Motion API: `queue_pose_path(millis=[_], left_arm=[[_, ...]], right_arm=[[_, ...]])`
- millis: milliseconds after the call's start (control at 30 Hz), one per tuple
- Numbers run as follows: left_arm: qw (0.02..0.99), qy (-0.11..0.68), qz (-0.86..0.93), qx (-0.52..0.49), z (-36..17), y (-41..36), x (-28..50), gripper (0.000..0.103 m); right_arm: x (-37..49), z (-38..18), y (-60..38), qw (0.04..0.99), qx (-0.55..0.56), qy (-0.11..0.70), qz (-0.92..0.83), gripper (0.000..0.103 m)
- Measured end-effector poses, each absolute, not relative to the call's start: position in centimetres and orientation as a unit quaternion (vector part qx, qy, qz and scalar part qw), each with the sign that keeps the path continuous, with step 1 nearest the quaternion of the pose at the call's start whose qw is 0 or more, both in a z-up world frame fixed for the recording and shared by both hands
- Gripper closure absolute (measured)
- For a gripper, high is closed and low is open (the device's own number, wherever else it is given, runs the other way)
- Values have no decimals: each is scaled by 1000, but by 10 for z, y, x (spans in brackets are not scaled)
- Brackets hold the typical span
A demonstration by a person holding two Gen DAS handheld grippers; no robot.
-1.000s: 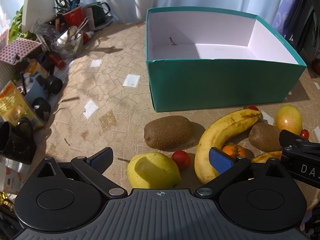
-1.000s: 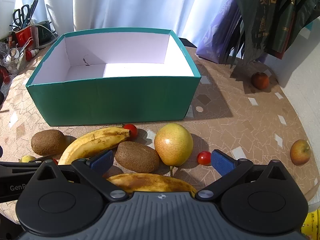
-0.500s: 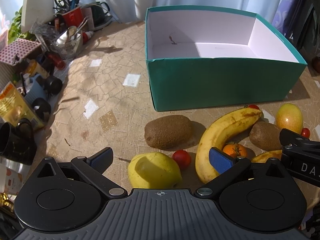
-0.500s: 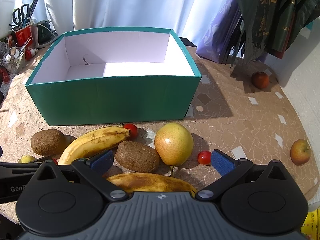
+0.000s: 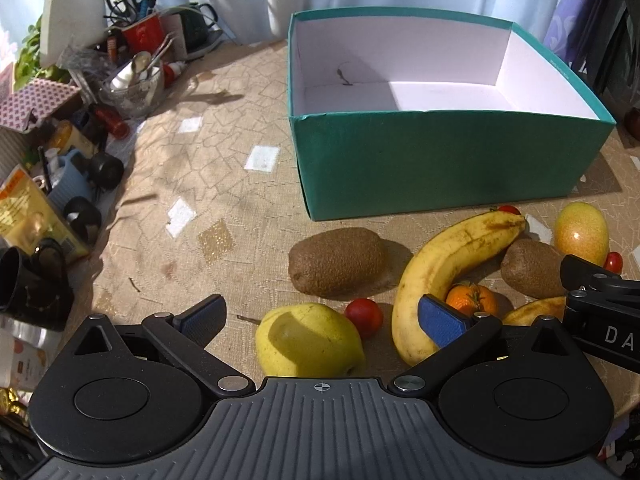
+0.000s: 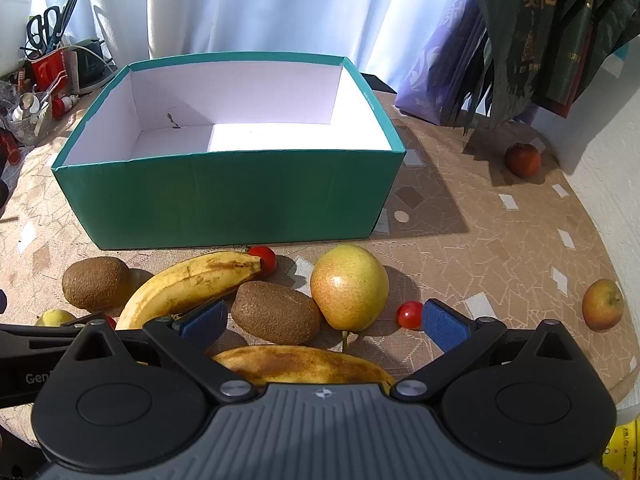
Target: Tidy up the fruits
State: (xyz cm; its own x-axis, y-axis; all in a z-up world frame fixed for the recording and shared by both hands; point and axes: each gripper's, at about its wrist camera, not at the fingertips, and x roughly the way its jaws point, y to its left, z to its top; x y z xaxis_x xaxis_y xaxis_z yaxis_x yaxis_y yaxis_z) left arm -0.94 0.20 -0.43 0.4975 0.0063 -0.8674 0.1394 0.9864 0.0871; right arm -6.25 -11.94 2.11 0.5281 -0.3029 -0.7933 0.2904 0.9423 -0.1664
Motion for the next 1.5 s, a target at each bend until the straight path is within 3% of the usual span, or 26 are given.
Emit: queue_pose_path(millis=[867, 1067, 1500], left_arm=[[878, 459, -132, 25, -3, 40, -17, 0], [854, 486, -184, -33, -18, 57, -23, 0], [836, 523, -169, 16, -34, 52, -13, 0]], right_arm=[[-68, 23, -137, 883, 17, 446, -144, 0], [-64, 15, -141, 877, 18, 459, -143, 0], [-51, 5, -147, 867, 18, 477, -141, 0]])
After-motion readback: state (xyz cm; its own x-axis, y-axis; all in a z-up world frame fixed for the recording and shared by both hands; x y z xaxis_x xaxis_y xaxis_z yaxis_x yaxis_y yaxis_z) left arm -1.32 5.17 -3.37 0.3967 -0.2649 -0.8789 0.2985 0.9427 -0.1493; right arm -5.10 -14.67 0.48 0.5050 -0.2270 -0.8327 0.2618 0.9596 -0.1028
